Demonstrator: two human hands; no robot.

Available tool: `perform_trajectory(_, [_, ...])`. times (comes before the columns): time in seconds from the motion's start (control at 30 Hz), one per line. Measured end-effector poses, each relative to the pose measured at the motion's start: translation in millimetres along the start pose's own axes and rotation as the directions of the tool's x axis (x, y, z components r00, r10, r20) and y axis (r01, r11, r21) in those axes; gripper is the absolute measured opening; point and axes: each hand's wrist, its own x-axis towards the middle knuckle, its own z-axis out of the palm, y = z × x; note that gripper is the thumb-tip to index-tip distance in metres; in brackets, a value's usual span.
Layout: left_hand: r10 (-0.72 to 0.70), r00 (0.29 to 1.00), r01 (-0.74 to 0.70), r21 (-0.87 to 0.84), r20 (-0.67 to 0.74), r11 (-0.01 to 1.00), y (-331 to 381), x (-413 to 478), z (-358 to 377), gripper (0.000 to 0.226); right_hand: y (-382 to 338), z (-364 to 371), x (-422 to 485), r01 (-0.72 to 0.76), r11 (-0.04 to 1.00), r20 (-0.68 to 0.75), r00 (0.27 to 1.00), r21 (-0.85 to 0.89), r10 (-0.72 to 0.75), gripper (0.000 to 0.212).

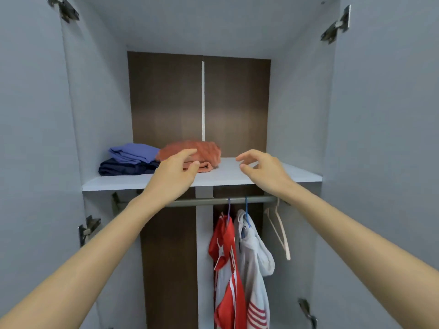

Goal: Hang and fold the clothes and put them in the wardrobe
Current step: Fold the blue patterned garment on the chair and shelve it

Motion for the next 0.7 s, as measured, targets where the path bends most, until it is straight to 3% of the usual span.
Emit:
perform_trajectory(0.3, [0.128,0.954,-0.093,-0.137,0.272,0.986,43.3,-122.4,1.8,0.043,-47.7,-46.7,-184.5,-0.238,0.965,-0.075,0.970,-0.107,0.230,0.024])
perform_trajectory(0.43, [0.239,0.888,-0.154,-0.236,0.392,0.959,95.2,-174.0,11.8,0.043,-60.7,-90.0,-275.7,-0.378,0.914,-0.135,0.923,-0.148,0.360,0.025])
perform_trajectory(0.6, [0.378,0.821,-0.218,-0.377,0.427,0.900,172.2,-235.8,35.6,0.036,-66.6,-144.9,-386.4,-0.520,0.834,-0.267,0.843,-0.186,0.466,0.024])
perform_trajectory(0.7, [0.485,0.740,-0.268,-0.457,0.467,0.848,219.7,-274.0,58.3,0.033,-67.7,-175.9,-455.2,-0.604,0.771,-0.348,0.780,-0.201,0.520,0.023])
